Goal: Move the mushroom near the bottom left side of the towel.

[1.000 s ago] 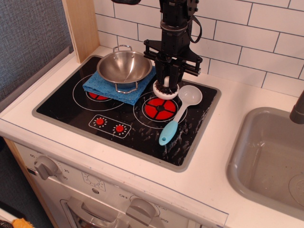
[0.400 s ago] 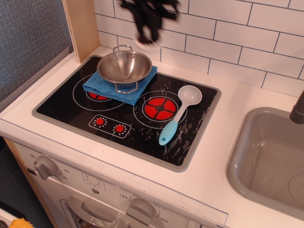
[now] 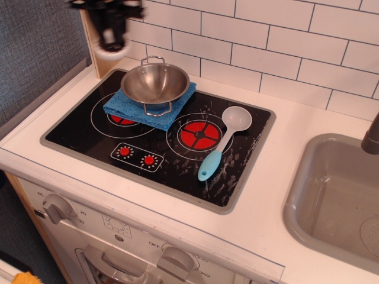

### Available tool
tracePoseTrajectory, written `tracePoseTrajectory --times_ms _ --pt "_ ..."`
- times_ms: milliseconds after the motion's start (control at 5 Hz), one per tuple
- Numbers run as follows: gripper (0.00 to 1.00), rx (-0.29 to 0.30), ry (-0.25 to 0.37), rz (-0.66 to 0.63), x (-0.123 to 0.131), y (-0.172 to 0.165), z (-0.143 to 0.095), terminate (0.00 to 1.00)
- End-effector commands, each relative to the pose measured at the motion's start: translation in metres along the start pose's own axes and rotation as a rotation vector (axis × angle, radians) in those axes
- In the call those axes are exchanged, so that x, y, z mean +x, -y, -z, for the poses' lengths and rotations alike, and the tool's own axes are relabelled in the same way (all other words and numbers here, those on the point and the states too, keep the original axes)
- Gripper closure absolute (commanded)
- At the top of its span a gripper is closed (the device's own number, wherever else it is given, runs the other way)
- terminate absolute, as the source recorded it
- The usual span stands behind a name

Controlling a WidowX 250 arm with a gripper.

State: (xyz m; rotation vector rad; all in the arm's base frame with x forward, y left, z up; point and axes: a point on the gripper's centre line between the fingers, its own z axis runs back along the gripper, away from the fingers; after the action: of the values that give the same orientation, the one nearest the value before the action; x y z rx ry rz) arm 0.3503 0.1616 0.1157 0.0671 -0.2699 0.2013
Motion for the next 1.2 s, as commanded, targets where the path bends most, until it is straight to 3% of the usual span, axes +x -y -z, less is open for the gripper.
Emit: tracePoseTrajectory --times_ms 0,200,400,800,1000 --pt "1.00 -0.034 -0.026 -0.069 -0.031 -0.034 0.021 0.00" --pt "1.00 -0.048 -0.063 -0.054 -0.039 -0.032 0.037 0.00" --pt "1.00 -0.041 -0.062 -0.051 -0.046 -0.034 0.055 0.00" --pt "1.00 0.008 -0.090 -0.021 -0.048 -0.032 0.063 0.00" --pt "0.00 0.011 -0.070 -0.036 -0.046 -0.030 0.057 0.00"
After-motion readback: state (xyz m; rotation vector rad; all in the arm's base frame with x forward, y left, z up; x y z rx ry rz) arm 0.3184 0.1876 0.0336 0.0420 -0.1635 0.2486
